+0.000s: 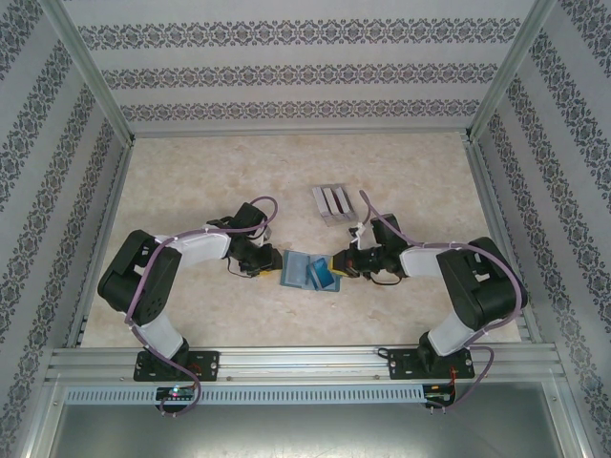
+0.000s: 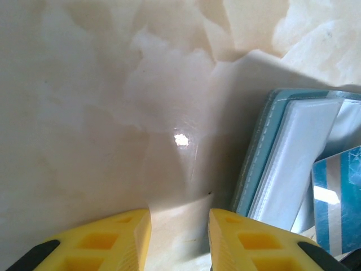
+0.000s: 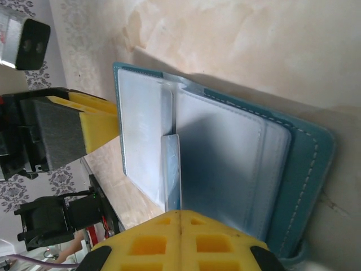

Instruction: Put the credit cards into the card holder

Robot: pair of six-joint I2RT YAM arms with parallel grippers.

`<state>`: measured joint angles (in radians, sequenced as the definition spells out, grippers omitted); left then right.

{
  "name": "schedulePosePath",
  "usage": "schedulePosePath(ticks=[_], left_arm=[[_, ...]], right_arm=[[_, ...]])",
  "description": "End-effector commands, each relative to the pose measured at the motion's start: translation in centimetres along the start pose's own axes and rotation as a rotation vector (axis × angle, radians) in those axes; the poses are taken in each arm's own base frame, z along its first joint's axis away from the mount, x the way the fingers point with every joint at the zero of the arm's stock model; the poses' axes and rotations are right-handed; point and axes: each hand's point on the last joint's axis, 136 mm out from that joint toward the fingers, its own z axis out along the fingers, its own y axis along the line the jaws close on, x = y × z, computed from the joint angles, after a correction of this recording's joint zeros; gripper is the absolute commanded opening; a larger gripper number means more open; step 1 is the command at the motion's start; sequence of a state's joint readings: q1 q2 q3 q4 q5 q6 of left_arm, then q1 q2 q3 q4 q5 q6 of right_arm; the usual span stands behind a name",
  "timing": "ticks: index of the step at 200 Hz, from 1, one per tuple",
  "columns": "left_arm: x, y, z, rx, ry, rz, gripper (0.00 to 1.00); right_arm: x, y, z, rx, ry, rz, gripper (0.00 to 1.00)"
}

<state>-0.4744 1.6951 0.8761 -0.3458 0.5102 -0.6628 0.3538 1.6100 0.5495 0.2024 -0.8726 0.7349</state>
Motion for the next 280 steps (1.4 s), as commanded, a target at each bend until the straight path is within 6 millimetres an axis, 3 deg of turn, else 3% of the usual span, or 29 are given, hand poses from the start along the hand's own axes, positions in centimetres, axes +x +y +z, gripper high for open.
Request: schedulePosePath(ticks=[1,50,128,185,280], left_arm=[[2.6,-0.7,2.3,0.047,0.097,0.015,0.34],[3.0,-0.7,2.9,0.046,0.116,0.012,0.34],[3.0,-0.4,3.1,0.041,0.118,0.011,0.34],[3.2,-0.5,3.2,0.052,0.125,0.005,0.33],[3.4,-0.5,3.4,0.058,0.133,0.000,0.28]], right_arm=[[0.0,0.0,0.7,-0.003,0.005,-0.020,0.00],[-0.6,0.3,1.2,0.019,-0.030,-0.021,0.00],[-1.5,-0.3,0.1,0.103,-0.172,-0.013,0.00],[-1.5,-0.1,1.5,0.126,-0.211,-0.019,0.00],[-1.8,-1.0,1.6,0.179,-0.342,0.010,0.00]])
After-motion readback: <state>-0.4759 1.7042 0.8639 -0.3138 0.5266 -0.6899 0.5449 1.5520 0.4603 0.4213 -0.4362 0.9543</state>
